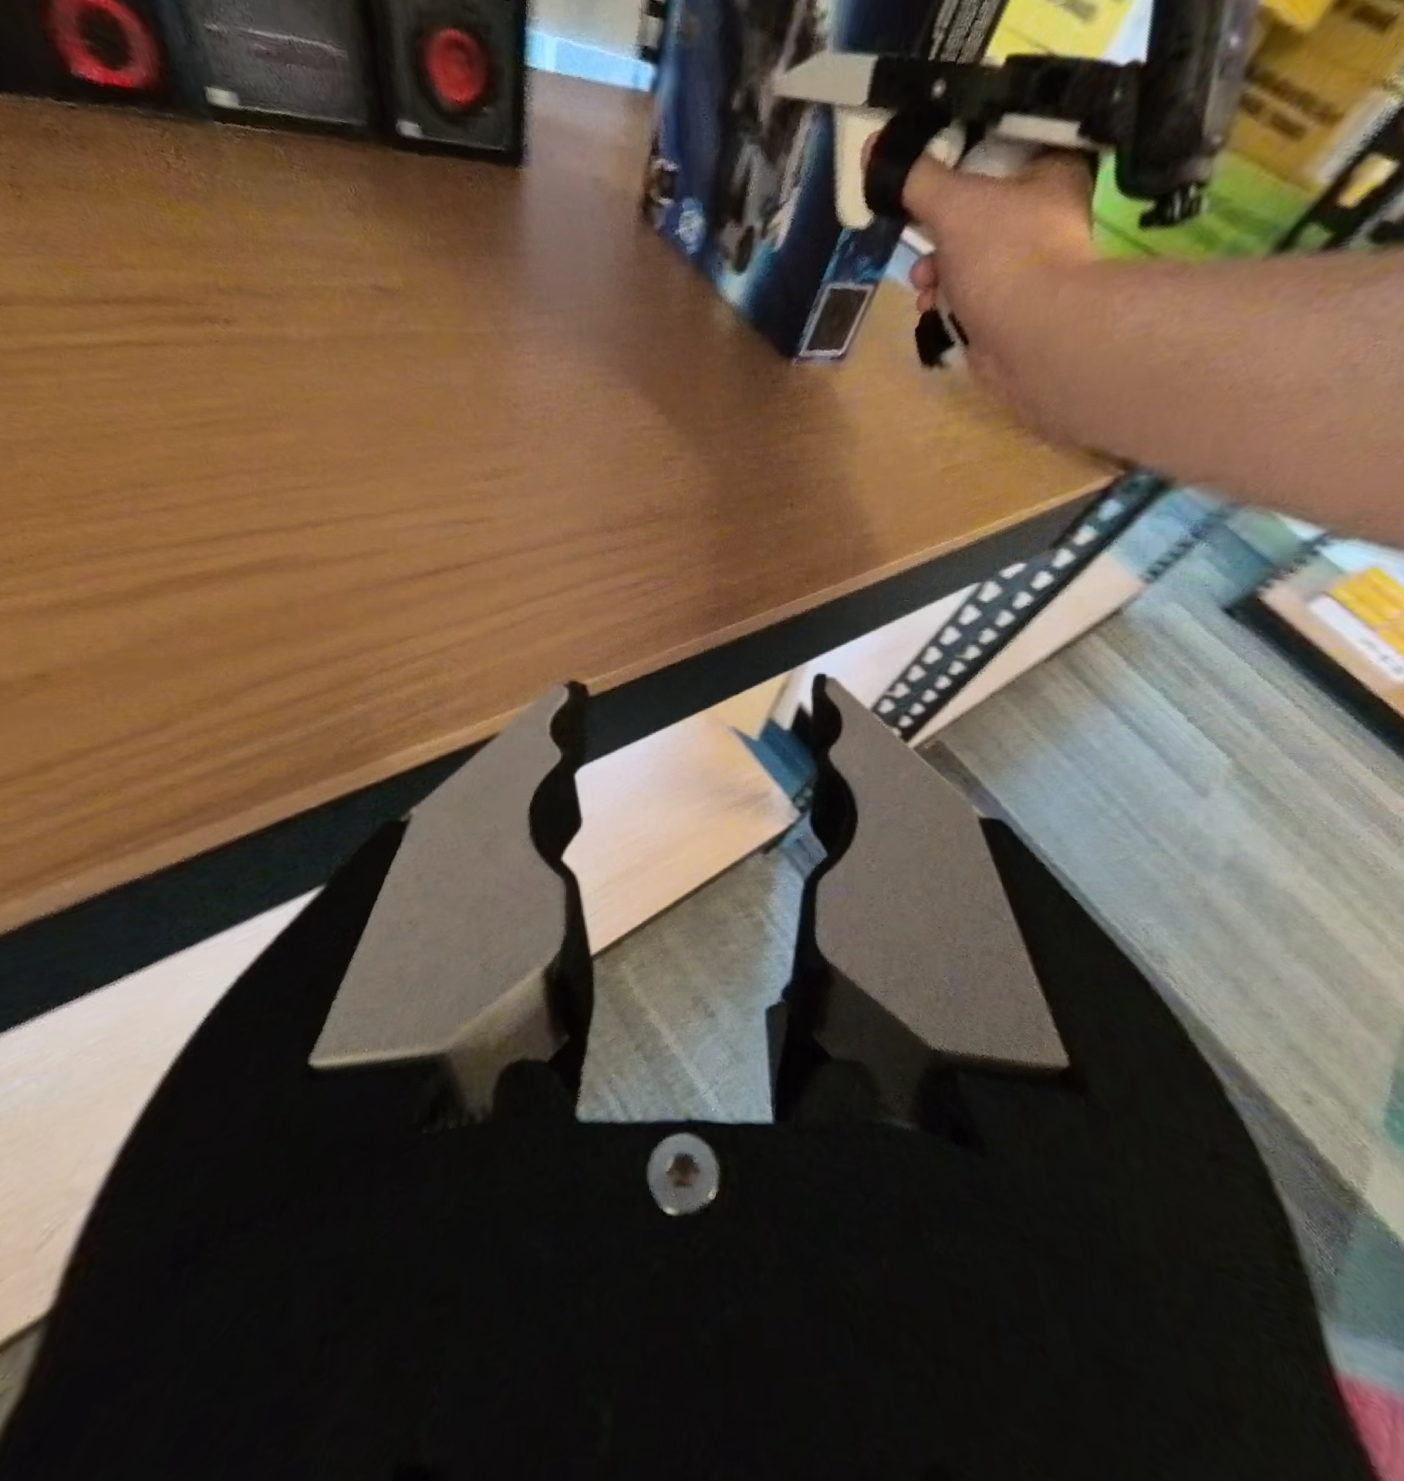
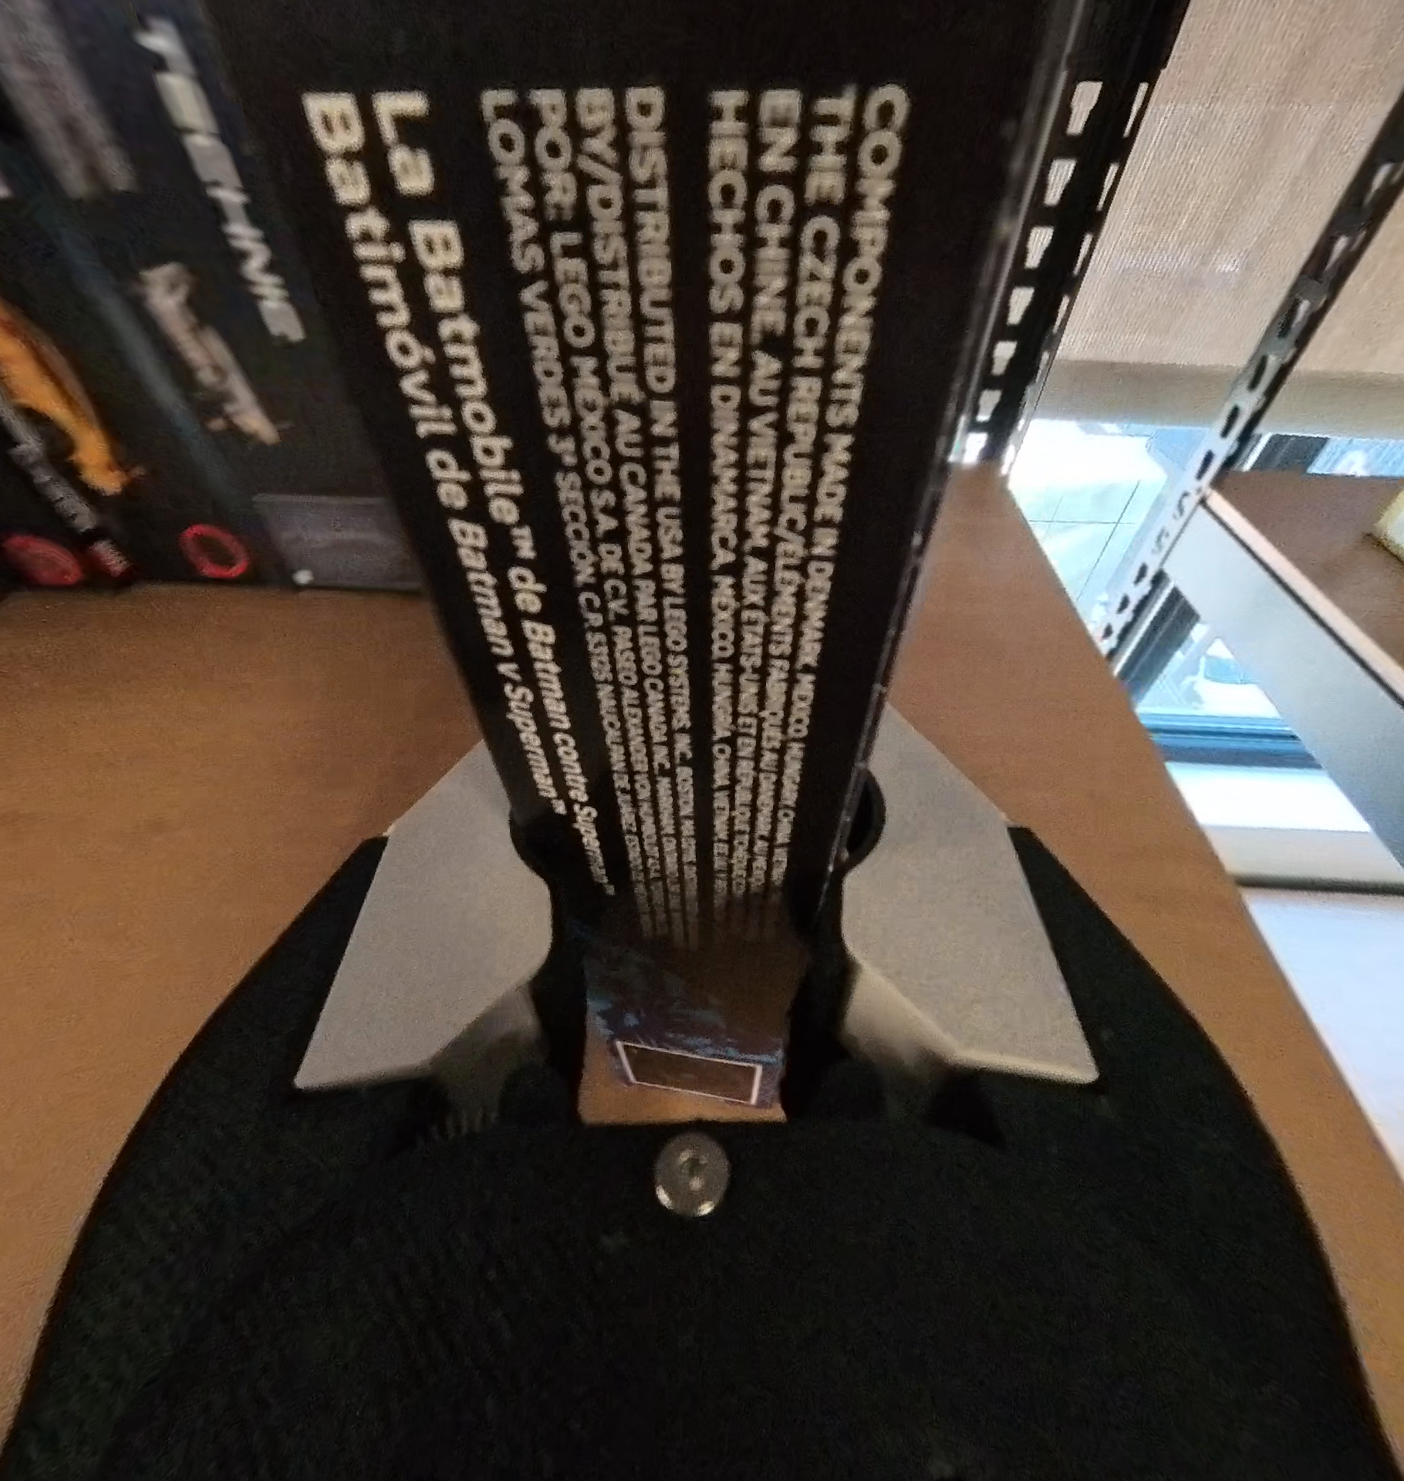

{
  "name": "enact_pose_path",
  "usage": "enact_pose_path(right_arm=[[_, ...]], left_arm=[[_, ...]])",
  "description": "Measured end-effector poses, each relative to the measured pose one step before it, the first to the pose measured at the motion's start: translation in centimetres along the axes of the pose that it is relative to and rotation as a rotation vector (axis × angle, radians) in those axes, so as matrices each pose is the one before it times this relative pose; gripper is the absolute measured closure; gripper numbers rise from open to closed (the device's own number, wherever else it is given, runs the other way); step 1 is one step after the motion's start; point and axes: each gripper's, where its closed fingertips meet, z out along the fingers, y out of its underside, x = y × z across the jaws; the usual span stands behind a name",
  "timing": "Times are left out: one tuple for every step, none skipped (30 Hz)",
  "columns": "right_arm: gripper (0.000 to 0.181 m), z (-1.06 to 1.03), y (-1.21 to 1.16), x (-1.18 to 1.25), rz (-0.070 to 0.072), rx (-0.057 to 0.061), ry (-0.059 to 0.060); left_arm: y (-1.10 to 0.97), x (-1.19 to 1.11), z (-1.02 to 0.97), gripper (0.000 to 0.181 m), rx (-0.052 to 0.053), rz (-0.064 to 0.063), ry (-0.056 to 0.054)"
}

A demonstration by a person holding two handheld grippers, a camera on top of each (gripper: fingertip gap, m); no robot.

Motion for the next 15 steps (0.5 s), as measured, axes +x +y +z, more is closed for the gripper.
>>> enact_pose_path(right_arm=[[0.114,2.072,-0.472,0.941,0.0072,-0.0094,-0.0024],[0.113,1.924,-0.433,0.735,0.0006,-0.0133,-0.0065],[0.113,1.740,-0.303,0.528,0.0028,-0.0232,-0.0070],[0.113,1.600,-0.313,0.242,0.0035,-0.0226,-0.0068],[0.114,1.461,-0.296,0.066,-0.0121,-0.0233,-0.0041],[0.114,1.359,-0.324,-0.058,-0.0150,-0.0212,-0.0042],[0.114,1.285,-0.373,-0.193,-0.0033,-0.0147,-0.0057],[0.114,1.180,-0.368,-0.293,0.0132,-0.0109,-0.0093],[0.113,1.022,-0.291,-0.427,0.0210,-0.0146,-0.0148],[0.111,0.814,-0.048,-0.636,0.0165,-0.0264,-0.0264],[0.106,0.573,0.289,-0.904,0.0077,-0.0347,-0.0446],[0.101,0.251,0.665,-0.979,-0.0133,-0.0422,-0.0530],[0.098,-0.003,0.837,-0.742,-0.0405,-0.0436,-0.0401],[0.099,-0.143,0.673,-0.354,-0.0641,-0.0178,-0.0185],[0.096,-0.174,0.295,-0.489,-0.0676,0.0170,-0.0326]], left_arm=[[0.127,-1.038,-1.487,0.128,0.0076,-0.0021,-0.0402],[0.216,-1.108,-1.431,0.129,0.0034,-0.0035,-0.0422],[0.336,-1.157,-1.304,0.130,-0.0041,-0.0043,-0.0445],[0.409,-1.146,-1.174,0.130,-0.0096,-0.0046,-0.0459],[0.395,-1.108,-1.029,0.130,-0.0112,-0.0030,-0.0464],[0.276,-1.067,-0.910,0.130,-0.0103,-0.0021,-0.0493],[0.102,-0.988,-0.795,0.130,-0.0048,-0.0050,-0.0506],[-0.086,-0.803,-0.677,0.130,0.0033,-0.0115,-0.0463],[-0.202,-0.578,-0.559,0.131,0.0086,-0.0196,-0.0397],[-0.259,-0.317,-0.436,0.131,0.0108,-0.0253,-0.0314],[-0.265,-0.036,-0.310,0.132,0.0120,-0.0246,-0.0222],[-0.167,0.153,-0.185,0.132,0.0097,-0.0201,-0.0157],[0.008,0.278,-0.078,0.133,0.0023,-0.0166,-0.0106],[0.114,0.422,0.009,0.133,-0.0033,-0.0140,-0.0026],[0.133,0.564,0.043,0.133,-0.0021,-0.0090,0.0071]])
